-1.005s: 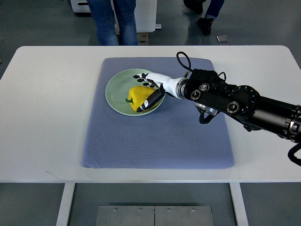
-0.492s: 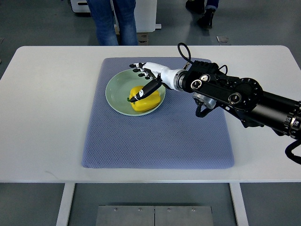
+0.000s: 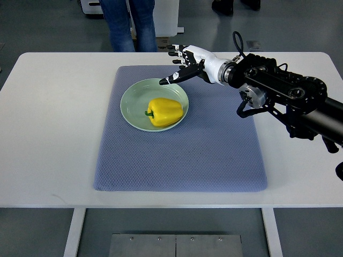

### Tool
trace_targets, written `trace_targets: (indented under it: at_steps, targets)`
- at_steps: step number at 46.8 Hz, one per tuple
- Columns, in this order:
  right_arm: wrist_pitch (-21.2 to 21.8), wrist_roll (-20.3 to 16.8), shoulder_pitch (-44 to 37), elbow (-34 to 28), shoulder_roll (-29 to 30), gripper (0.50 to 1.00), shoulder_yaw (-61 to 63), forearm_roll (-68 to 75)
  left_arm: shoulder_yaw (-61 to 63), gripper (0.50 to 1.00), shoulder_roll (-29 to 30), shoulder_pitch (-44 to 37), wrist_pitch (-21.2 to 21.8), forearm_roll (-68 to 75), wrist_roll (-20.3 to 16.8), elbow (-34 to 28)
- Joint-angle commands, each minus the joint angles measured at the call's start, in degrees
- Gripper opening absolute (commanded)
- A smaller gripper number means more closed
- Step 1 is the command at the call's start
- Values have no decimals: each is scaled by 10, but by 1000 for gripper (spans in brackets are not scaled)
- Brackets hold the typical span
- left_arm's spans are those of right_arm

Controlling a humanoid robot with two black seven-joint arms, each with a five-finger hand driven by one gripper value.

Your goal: Place yellow pepper on plate with right hand

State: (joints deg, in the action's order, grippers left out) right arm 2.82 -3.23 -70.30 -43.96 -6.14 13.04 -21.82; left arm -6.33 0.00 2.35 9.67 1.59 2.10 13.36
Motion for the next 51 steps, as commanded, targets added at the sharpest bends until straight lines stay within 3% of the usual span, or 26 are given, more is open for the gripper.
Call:
trace_targets:
  at_steps: [1, 9, 22, 32, 41, 51]
  targets:
    - [0, 2, 19, 0, -16, 989, 28, 1, 0, 1000, 0, -1, 0, 0, 0, 0]
    - [-2, 45, 68, 0, -38, 987, 83, 5, 0, 1000, 0, 0, 0, 0, 0, 0]
    - [-3, 51, 140, 2, -49, 987, 196, 5, 0, 1000, 0, 0, 0, 0, 0, 0]
    - [-4, 82, 183, 2, -53, 985, 265, 5, 0, 1000, 0, -1, 0, 0, 0, 0]
    - [-33, 114, 231, 2, -51, 985, 331, 5, 0, 1000, 0, 0, 0, 0, 0, 0]
    - [-34, 125, 263, -3, -52, 987, 357, 7, 0, 1000, 0, 0, 0, 0, 0, 0]
